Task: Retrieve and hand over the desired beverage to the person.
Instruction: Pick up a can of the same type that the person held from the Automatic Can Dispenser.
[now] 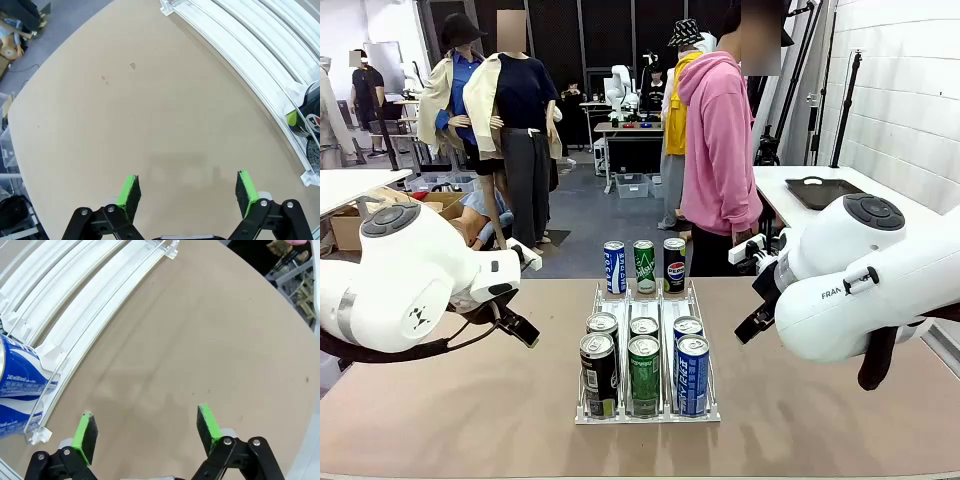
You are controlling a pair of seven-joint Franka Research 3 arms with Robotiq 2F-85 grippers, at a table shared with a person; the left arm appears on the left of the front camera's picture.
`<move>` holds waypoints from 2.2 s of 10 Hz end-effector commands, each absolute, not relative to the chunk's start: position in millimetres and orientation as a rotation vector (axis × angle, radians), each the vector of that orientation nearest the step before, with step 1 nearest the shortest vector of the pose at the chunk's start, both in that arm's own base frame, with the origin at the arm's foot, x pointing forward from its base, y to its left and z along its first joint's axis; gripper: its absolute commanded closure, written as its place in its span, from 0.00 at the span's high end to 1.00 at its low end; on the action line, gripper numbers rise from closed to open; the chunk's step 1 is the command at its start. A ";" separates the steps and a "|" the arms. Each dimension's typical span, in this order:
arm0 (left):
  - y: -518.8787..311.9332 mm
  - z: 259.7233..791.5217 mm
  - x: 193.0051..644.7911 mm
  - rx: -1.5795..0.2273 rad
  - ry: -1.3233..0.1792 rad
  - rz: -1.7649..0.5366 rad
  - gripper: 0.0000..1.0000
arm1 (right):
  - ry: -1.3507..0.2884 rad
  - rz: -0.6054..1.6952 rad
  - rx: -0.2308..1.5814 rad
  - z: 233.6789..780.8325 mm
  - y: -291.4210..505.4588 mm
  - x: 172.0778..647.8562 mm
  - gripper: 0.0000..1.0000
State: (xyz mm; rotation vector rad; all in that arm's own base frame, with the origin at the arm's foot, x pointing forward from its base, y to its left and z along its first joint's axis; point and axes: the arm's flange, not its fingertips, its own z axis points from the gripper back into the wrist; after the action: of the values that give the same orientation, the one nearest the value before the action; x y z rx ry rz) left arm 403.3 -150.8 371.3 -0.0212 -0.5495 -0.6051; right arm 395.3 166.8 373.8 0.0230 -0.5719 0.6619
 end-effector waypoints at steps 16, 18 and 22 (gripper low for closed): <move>-150.8 371.4 403.3 -0.021 -0.550 -0.605 1.00 | -0.572 0.662 0.023 373.7 166.8 395.3 1.00; -151.6 371.3 403.0 -0.021 -0.550 -0.607 1.00 | -0.572 0.662 0.023 373.7 166.8 395.3 1.00; -108.7 458.5 427.4 -0.165 -0.484 -0.644 1.00 | -0.497 0.656 0.123 451.1 127.0 402.6 1.00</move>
State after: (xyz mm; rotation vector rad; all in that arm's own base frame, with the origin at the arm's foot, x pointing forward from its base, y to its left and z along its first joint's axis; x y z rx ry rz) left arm 414.9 -137.7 426.2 -0.1075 -0.5428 -0.6288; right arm 398.8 149.4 417.5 0.0596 -0.5325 0.6438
